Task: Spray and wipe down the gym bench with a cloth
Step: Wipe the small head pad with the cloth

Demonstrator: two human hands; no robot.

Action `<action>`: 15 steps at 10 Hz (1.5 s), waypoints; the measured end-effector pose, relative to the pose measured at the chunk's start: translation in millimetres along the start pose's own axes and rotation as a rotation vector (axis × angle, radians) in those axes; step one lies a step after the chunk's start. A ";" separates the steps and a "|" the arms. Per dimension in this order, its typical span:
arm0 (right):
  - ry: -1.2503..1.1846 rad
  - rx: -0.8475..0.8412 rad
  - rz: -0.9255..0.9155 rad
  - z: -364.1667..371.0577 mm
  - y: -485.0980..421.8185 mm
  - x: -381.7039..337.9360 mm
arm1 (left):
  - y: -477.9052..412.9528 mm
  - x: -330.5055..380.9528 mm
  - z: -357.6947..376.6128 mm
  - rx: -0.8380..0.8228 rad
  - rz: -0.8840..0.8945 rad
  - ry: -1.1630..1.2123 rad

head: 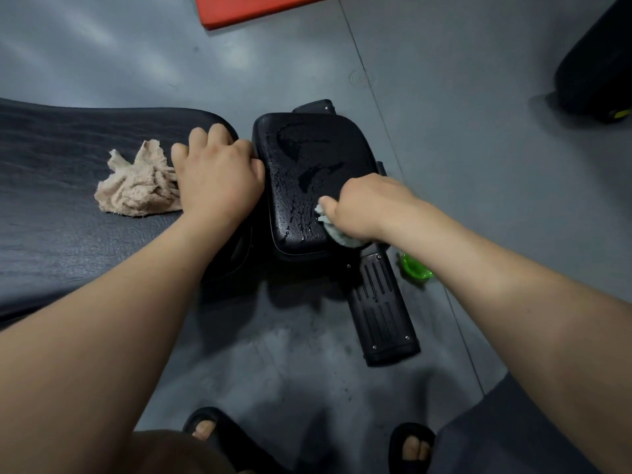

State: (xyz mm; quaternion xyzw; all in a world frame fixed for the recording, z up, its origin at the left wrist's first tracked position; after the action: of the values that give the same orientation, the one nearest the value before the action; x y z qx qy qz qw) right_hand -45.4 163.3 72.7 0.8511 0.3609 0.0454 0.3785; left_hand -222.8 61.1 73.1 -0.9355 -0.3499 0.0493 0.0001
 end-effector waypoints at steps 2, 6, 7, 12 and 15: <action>0.004 0.053 -0.069 -18.7 1.1 7.6 | -0.3 0.0 -0.4 0.001 0.000 -0.001; -0.166 0.177 -0.569 -5.0 -9.1 -19.3 | -1.2 -0.7 -0.1 0.013 0.001 -0.007; -0.079 0.122 -0.531 -10.9 -15.6 -3.4 | -0.6 -0.2 0.7 0.010 0.000 -0.002; -0.125 0.004 -0.687 -3.0 6.7 -13.2 | -2.1 -1.5 0.3 0.010 0.007 0.011; -0.010 0.003 -0.271 -13.1 -8.7 66.3 | -2.7 -3.2 -0.3 -0.030 0.001 0.045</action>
State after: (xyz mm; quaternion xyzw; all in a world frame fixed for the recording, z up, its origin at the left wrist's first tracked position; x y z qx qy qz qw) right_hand -6.2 218.2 63.1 0.7954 0.4707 -0.0110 0.3817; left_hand -227.0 61.1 73.8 -0.9365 -0.3498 0.0229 -0.0062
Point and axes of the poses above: each hand's wrist, its own y-axis away from the middle knuckle, its own z-axis out of the palm, x = y × z, the point moved 4 cm from there along -y, towards the middle knuckle, and after that the axes turned 9 degrees about -x, right-handed, at the moved point
